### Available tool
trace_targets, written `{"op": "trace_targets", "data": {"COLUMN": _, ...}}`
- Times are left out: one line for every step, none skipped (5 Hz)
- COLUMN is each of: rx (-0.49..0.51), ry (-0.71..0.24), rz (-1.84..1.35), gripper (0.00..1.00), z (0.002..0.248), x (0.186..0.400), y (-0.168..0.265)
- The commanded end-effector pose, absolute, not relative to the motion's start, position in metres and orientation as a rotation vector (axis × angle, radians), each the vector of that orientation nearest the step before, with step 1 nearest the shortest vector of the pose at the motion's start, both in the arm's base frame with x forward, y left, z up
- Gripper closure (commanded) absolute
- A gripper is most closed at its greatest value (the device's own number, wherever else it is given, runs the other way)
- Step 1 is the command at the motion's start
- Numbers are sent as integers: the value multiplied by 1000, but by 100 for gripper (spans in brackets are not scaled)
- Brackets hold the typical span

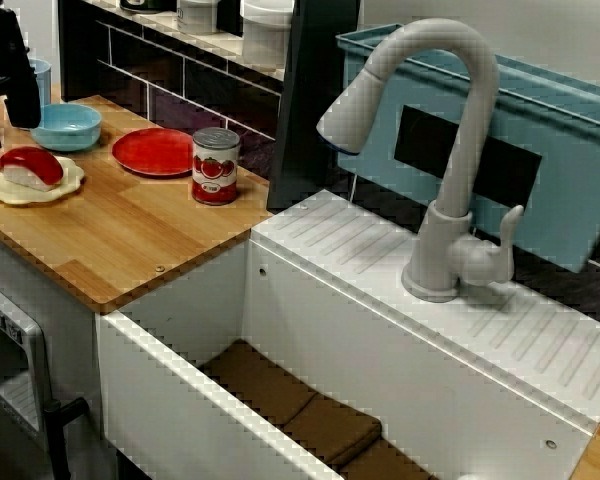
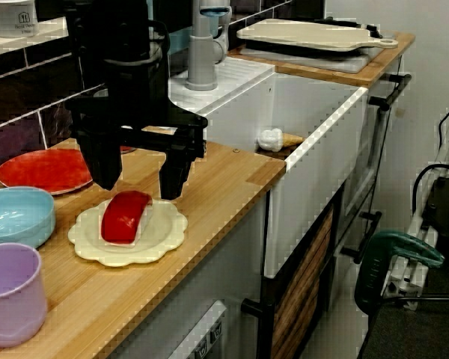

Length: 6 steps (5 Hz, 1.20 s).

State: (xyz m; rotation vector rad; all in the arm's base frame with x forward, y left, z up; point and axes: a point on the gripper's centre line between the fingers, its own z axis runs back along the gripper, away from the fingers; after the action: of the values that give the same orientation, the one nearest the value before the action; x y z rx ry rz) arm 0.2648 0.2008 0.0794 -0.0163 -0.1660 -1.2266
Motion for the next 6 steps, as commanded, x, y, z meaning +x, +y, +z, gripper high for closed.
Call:
{"op": "trace_targets", "data": {"rx": 59, "ry": -183, "rz": -1150, "gripper": 0, "z": 96, "x": 279, "y": 201}}
{"op": "trace_targets", "data": {"rx": 66, "ry": -182, "rz": -1132, "gripper": 0, "z": 93, "x": 290, "y": 201}}
{"op": "trace_targets", "data": {"rx": 81, "ry": -175, "rz": -1126, "gripper": 0, "z": 87, "x": 294, "y": 202}}
{"op": "trace_targets", "data": {"rx": 86, "ry": -167, "rz": -1129, "gripper": 0, "z": 83, "x": 292, "y": 202}}
{"op": "trace_targets", "data": {"rx": 92, "ry": -156, "rz": -1137, "gripper": 0, "z": 78, "x": 289, "y": 200}}
{"op": "trace_targets", "data": {"rx": 86, "ry": -135, "rz": -1141, "gripper": 0, "z": 77, "x": 288, "y": 197}}
